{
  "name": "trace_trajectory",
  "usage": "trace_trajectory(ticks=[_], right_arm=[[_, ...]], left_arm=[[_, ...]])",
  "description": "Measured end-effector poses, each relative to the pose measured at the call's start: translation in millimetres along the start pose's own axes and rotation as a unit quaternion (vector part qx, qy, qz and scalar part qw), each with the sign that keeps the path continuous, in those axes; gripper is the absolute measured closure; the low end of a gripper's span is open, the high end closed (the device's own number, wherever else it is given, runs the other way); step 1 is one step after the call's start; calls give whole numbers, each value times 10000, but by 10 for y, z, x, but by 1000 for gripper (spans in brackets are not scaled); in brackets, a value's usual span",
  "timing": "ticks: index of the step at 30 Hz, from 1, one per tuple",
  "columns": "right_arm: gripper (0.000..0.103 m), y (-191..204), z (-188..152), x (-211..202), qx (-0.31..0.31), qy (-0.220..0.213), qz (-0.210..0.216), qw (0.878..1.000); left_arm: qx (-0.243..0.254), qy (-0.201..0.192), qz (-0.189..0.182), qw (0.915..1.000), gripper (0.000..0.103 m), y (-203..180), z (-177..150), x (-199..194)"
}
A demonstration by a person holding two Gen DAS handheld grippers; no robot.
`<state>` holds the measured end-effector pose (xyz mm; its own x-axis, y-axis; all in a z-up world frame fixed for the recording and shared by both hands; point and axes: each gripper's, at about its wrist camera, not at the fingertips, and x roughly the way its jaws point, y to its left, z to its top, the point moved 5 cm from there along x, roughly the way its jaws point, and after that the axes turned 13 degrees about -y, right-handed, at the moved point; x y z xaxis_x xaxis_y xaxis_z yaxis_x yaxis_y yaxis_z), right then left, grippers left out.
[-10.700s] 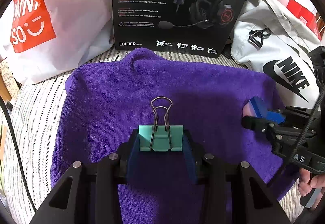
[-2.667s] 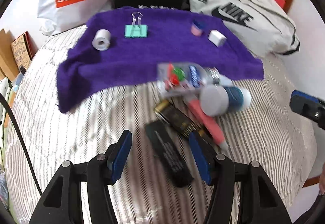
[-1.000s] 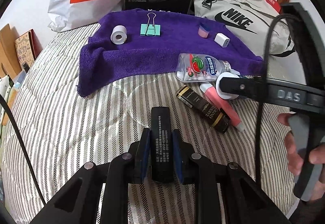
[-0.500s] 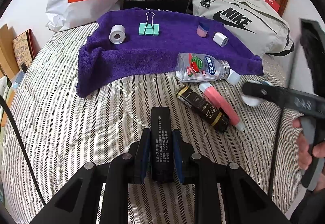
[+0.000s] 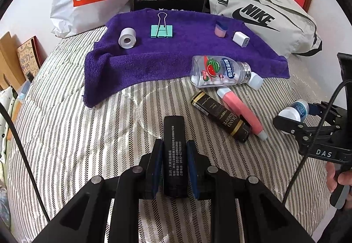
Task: Organize rigid objects
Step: 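Grasp the blue-white bottle with the right gripper while the left holds the black tube, then carry the black tube and blue-white bottle over the purple towel with both grippers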
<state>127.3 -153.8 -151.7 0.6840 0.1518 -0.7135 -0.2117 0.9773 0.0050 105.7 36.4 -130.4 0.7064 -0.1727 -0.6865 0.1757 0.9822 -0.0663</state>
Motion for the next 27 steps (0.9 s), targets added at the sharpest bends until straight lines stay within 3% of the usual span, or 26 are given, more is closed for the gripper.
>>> trace_trajectory(ticks=[10,17,27], right_arm=[[27,-141,-56,-162,302,12,311,9991],[27,-165,-144,-162,254,73,238,9994],[27,-170,-153,-189,236,53,383,9990]], left_arm=[[-325,-9,-152,9994,82,138,-20,-69],[442,-2,329,9985,81,-39,-37,-49],[-239,54,-36,9997,82,109,57,-91]])
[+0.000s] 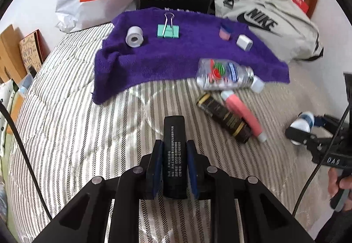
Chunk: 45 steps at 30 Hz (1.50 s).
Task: Organize rigid objects
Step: 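Carry the black tube and blue-white bottle over the purple towel with both grippers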
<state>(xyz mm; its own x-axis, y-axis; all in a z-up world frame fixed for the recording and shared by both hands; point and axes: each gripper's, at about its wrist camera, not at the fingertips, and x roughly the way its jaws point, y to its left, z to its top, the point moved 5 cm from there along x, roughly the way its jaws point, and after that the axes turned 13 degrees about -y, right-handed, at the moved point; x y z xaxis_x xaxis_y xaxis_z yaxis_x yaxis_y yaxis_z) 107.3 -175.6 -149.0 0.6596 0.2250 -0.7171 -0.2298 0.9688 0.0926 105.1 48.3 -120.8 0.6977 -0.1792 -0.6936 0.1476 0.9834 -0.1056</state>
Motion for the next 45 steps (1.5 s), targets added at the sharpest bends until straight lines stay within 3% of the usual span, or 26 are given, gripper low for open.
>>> trace_trajectory(ticks=[13,23,36,45], right_arm=[[27,-26,259,-119,7,-165,185,9997],[27,-6,650,-112,64,-366,422,9984],[27,-195,1305,246,-60,-477,237,9986],[27,-297,1373,676,-134,-137,160,9997]], left_arm=[[13,-286,-39,9996,82,56,443,-110],[30,-482,-55,9988,82,116,813,-34],[-135,-428,-108,9989,82,256,1177,436],[-189,-208,-78,9996,82,284,1241,833]])
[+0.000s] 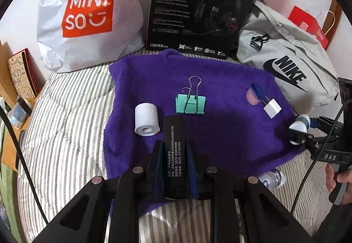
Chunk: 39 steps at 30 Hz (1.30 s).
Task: Organize rigid objects
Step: 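Carry the black tube and blue-white bottle over the purple towel with both grippers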
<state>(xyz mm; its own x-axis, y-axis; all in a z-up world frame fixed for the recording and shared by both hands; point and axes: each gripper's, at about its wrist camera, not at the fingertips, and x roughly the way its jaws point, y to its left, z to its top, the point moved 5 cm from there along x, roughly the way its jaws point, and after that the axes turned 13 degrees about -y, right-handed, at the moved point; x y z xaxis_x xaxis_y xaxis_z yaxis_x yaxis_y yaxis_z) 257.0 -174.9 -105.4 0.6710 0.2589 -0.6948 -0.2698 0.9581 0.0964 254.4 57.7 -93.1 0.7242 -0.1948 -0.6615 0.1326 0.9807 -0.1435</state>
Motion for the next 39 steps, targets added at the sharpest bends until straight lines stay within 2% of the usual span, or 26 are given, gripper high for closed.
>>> trace_trajectory(ticks=[5,14,24,36,38,39], right_arm=[[27,22,-74,215,-114,245,-14,9996],[27,159,-130,413,-330,420,-26,9986],[27,221,-112,491,-415,353,-48,9985],[26,232,-113,497,-451,309,-21,9985],[26,221,-113,492,-454,317,-4,9985],[24,222,-112,493,-455,320,21,9984]], left_arm=[[4,87,5,10000,82,-5,-6,124],[68,187,37,9998,82,-14,30,250],[144,318,128,9993,82,-13,12,409],[502,370,412,9972,82,-82,-12,469],[506,393,369,9973,76,-93,-16,462],[488,404,305,9975,68,-106,-22,455]])
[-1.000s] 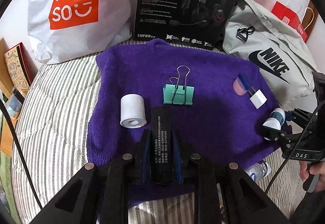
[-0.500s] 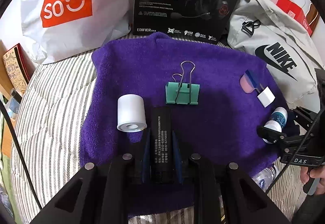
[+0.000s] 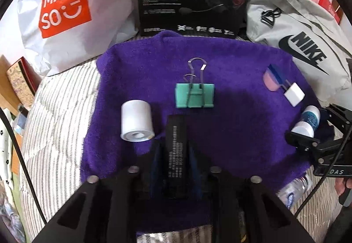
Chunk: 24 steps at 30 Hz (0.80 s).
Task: Organize rigid objects
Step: 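Carry the black tube and blue-white bottle over the purple towel with both grippers, then lower both items onto the towel and open both grippers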
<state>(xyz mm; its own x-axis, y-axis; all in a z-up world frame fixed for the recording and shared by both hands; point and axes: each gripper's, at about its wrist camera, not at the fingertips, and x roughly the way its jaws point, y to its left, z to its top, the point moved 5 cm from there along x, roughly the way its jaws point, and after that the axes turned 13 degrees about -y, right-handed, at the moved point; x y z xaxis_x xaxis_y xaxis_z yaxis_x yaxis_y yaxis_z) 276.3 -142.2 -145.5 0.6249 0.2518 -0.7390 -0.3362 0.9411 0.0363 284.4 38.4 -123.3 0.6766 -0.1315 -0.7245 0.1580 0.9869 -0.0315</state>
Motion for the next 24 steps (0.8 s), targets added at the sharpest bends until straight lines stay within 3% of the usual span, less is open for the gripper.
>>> trace_trajectory(ticks=[1,10,12,14,19,24], right_arm=[[23,4,-6,0,-6,-1,54,10000],[23,-24,-17,-82,-2,176,59,9998],[23,-37,-23,-139,23,183,66,9998],[23,-51,-24,-231,109,135,89,9998],[23,-84,-93,-497,198,22,-37,9998],[21,-136,-246,-842,521,-189,-78,9984]], left_arm=[[-29,11,-78,10000,63,-18,-6,-7],[-19,169,22,9999,59,-42,-76,-114],[-100,102,38,9999,53,-30,-70,-210],[-159,14,11,9999,44,-31,-62,-309],[-158,-184,-107,9996,35,-103,-120,-599],[-129,-211,-209,9995,35,-228,-315,-831]])
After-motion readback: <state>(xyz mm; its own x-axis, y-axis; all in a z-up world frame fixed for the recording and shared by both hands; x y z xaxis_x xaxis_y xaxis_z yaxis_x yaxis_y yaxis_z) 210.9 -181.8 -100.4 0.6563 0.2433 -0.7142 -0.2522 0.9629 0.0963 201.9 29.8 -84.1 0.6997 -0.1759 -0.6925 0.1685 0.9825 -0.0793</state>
